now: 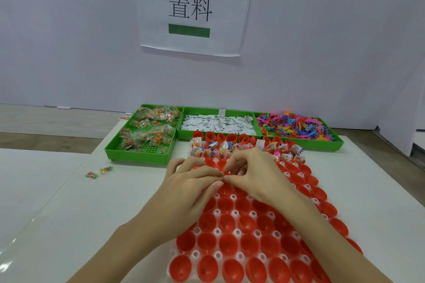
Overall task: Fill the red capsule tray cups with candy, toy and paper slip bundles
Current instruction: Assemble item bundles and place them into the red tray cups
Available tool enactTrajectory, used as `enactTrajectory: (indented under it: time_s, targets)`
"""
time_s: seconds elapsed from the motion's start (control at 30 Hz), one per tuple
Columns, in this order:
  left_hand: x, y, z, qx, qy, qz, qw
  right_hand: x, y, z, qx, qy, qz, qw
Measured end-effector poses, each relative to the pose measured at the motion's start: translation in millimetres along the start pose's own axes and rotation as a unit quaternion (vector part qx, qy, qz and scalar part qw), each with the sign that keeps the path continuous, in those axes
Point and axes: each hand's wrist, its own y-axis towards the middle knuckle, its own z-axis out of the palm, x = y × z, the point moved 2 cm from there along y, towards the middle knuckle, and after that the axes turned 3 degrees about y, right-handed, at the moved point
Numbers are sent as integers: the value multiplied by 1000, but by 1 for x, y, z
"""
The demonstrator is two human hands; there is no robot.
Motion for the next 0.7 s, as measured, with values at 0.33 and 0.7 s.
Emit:
enactTrajectory:
  time_s: [0.33,0.7]
  targets:
    - [-6,0,-3,48,60,30,997,0,1,-2,-17,-43,-21,999]
    - [-6,-3,-3,63,112,31,991,0,3,0,-12,-30,-30,999]
